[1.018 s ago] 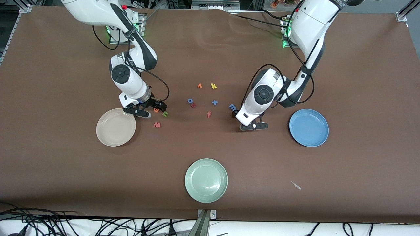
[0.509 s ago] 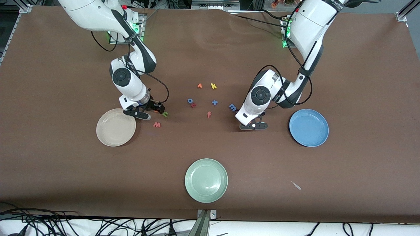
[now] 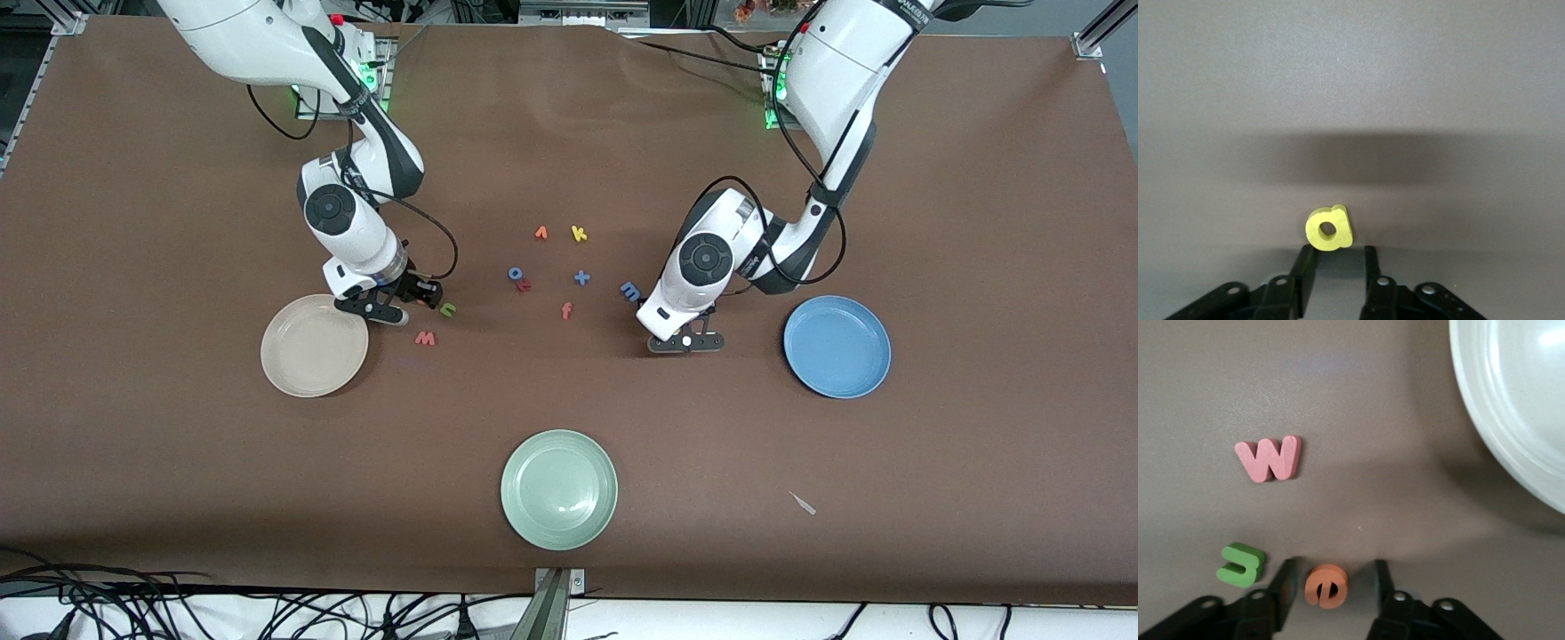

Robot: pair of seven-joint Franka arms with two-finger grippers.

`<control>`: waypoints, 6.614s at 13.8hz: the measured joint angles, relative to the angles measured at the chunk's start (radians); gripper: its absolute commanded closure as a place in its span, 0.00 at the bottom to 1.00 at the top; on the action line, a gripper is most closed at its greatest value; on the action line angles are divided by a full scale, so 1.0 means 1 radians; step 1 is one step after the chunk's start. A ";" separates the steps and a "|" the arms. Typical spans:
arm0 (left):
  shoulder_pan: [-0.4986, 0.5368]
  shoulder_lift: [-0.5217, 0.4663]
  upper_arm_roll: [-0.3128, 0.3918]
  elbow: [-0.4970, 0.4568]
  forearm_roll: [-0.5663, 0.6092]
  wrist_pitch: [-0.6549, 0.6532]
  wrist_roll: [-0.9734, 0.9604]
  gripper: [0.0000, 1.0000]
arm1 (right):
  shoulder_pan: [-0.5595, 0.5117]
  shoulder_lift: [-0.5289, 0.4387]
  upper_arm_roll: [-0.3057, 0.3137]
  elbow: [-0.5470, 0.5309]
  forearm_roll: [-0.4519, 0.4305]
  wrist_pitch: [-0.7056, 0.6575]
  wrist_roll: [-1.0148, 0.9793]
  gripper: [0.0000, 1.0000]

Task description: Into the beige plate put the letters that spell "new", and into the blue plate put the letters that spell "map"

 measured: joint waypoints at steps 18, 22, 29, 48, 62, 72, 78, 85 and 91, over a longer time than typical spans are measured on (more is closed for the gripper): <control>0.003 0.003 0.005 0.012 0.020 -0.026 -0.069 0.55 | 0.000 -0.046 -0.016 0.044 -0.011 -0.120 -0.070 0.83; 0.005 0.018 0.007 0.036 0.020 -0.026 -0.077 0.55 | -0.040 -0.101 -0.102 0.127 -0.011 -0.286 -0.335 0.83; 0.005 0.021 0.007 0.041 0.020 -0.026 -0.082 0.55 | -0.132 -0.075 -0.192 0.154 -0.011 -0.286 -0.643 0.25; 0.005 0.025 0.005 0.048 0.020 -0.025 -0.079 0.73 | 0.041 0.135 -0.049 0.302 -0.066 -0.158 -0.031 0.25; 0.091 0.025 0.009 0.112 0.025 -0.173 0.093 0.77 | 0.041 0.157 -0.047 0.303 -0.077 -0.121 -0.033 0.72; 0.357 0.016 0.009 0.266 0.025 -0.496 0.713 0.74 | -0.093 0.016 -0.105 0.303 -0.083 -0.350 -0.421 0.64; 0.438 -0.052 0.008 0.097 0.066 -0.328 0.794 0.00 | -0.130 0.012 -0.091 0.165 -0.083 -0.218 -0.414 0.16; 0.453 -0.154 -0.009 -0.024 0.066 -0.238 0.743 0.00 | -0.086 0.014 0.086 0.177 -0.083 -0.207 -0.017 0.16; 0.451 -0.217 -0.177 -0.109 0.066 -0.205 0.465 0.00 | 0.006 0.076 0.088 0.183 -0.083 -0.135 0.080 0.20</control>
